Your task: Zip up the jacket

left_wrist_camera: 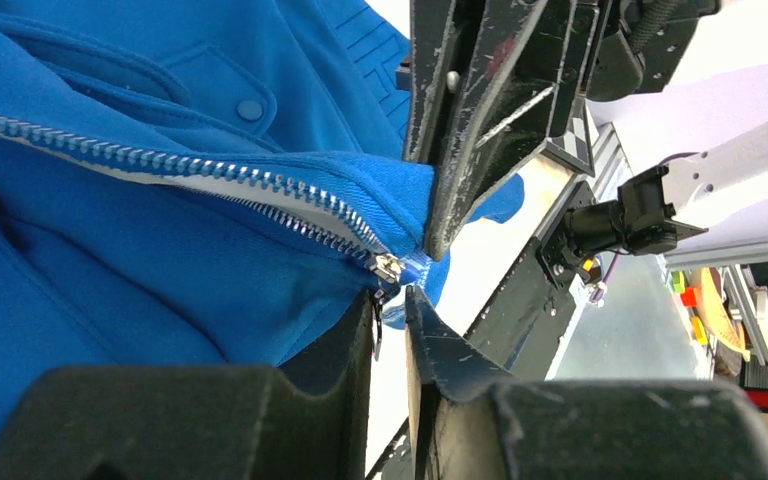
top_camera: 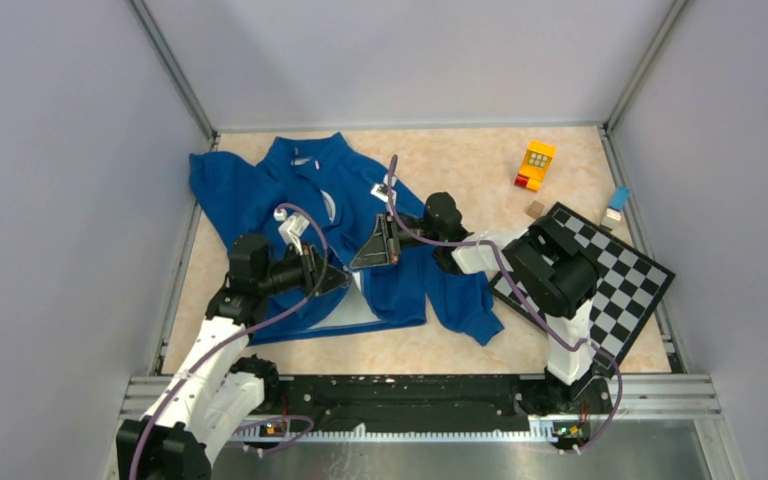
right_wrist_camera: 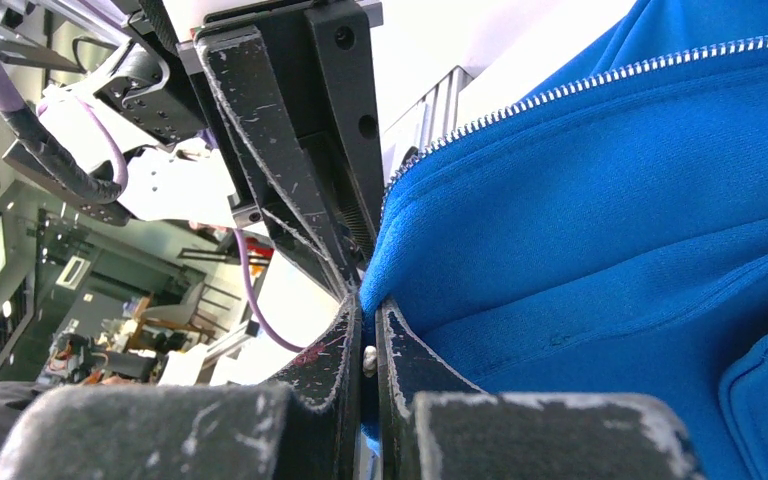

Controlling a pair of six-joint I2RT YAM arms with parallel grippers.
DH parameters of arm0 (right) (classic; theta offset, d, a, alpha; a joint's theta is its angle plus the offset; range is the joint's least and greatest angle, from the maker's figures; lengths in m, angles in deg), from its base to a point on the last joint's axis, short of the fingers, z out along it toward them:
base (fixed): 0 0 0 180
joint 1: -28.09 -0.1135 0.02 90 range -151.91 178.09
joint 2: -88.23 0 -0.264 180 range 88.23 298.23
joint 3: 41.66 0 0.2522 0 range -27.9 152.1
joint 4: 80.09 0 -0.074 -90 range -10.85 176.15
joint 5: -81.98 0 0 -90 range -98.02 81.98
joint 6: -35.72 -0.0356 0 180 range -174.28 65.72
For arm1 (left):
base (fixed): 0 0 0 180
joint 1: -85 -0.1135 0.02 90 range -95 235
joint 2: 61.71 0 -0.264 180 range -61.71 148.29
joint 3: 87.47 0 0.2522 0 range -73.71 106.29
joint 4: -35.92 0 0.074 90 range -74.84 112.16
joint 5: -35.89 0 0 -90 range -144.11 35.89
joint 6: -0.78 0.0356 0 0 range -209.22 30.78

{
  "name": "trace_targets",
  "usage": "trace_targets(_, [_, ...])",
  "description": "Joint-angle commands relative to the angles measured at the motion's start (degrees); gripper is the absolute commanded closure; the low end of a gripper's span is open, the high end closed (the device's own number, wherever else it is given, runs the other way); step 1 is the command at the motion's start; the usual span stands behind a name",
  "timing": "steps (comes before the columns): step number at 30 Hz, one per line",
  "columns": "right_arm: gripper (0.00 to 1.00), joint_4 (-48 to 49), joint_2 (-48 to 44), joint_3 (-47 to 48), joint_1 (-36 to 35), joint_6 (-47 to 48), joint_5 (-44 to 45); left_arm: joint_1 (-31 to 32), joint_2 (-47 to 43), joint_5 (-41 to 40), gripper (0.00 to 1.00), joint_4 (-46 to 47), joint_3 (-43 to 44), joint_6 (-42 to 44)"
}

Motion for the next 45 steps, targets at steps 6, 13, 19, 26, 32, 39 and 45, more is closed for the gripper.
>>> trace_targets(6, [1.0, 3.6, -2.9, 0.7, -0.1, 0.1, 0.5, 0.2, 1.5, -3.4, 0.83, -3.0, 3.4, 0.9])
trace_targets(13, [1.0, 2.1, -2.9, 0.7, -0.1, 1.4, 1.2, 0.2, 1.4, -5.4, 0.95, -7.6, 5.8, 1.1])
trace_targets(19, [1.0, -0.3, -3.0, 1.1, -0.1, 3.1, 1.6, 0.2, 4.4, -4.8, 0.95, -14.7, 10.4, 3.3])
trace_targets(26, [1.0, -1.4, -3.2, 1.2, -0.1, 3.9, 2.4, 0.2, 5.6, -4.6, 1.0, -19.1, 12.8, 6.0])
trace_targets(32, [0.94, -12.3, -5.4, 1.2, -0.1, 10.9, 7.7, 0.2, 7.5, -4.2, 1.0, -19.6, 14.1, 8.5])
trace_targets(39, [0.84, -25.2, -7.0, 2.3, -0.1, 17.6, 14.1, 0.2, 13.6, -2.0, 1.0, -19.2, 16.1, 10.0])
trace_targets(45, [0.74, -35.6, -9.5, 2.1, -0.1, 22.0, 21.4, 0.2, 19.0, 1.5, 1.0, -19.6, 17.6, 11.8])
